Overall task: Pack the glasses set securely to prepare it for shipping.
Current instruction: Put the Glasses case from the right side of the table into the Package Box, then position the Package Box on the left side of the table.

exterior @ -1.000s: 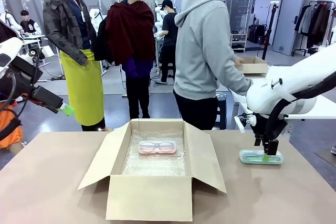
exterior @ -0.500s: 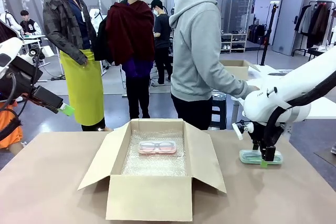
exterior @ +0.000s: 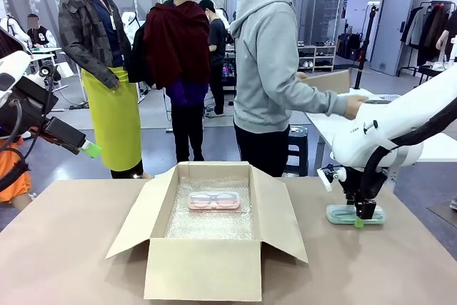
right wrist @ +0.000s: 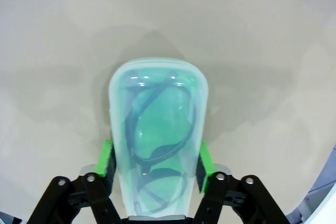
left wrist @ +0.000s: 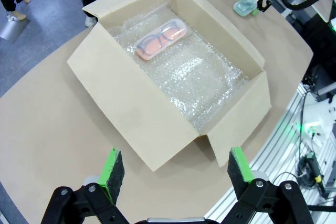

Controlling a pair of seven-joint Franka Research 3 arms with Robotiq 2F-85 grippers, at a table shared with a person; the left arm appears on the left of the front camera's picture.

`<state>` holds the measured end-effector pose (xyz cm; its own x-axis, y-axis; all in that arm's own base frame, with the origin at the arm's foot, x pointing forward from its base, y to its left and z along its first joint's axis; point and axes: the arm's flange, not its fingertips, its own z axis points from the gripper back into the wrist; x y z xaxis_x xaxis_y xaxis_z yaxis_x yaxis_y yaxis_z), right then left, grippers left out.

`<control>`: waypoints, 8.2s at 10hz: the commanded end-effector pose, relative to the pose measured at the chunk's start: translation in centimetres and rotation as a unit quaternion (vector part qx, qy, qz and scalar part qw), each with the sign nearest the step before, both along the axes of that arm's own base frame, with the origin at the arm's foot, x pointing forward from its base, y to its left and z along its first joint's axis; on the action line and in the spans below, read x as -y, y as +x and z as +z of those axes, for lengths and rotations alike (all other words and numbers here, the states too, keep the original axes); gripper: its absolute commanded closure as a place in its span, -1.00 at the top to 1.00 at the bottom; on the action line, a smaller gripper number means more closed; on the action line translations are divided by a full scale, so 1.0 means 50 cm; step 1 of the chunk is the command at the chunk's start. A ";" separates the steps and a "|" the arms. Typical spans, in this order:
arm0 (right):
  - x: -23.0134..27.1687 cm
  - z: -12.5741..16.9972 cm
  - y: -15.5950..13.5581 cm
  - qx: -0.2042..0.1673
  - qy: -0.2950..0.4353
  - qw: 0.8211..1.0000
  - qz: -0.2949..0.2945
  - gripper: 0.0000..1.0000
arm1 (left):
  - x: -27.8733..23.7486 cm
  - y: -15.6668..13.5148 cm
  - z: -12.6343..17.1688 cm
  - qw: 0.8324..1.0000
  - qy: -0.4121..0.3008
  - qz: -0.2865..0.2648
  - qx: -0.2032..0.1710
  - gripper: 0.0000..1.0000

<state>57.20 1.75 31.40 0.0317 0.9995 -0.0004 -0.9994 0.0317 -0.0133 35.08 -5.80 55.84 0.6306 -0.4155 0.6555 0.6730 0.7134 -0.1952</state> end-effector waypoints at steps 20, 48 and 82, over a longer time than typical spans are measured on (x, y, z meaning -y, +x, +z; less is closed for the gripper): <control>-0.639 0.267 -0.025 0.023 -0.007 0.995 -0.093 0.23 | -0.002 0.001 0.002 1.000 -0.011 -0.005 0.003 1.00; -0.820 0.071 -0.092 0.012 0.007 1.000 -0.009 1.00 | -0.002 0.001 0.002 1.000 -0.011 -0.005 0.003 1.00; -0.073 0.422 -0.355 0.110 0.269 0.810 -0.509 1.00 | -0.002 0.001 0.002 1.000 -0.011 -0.005 0.003 1.00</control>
<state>39.51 5.46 52.24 0.7821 0.2991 0.5466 -0.4169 0.9032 0.1023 35.09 -5.79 55.86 0.6306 -0.4155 0.6555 0.6726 0.7140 -0.1944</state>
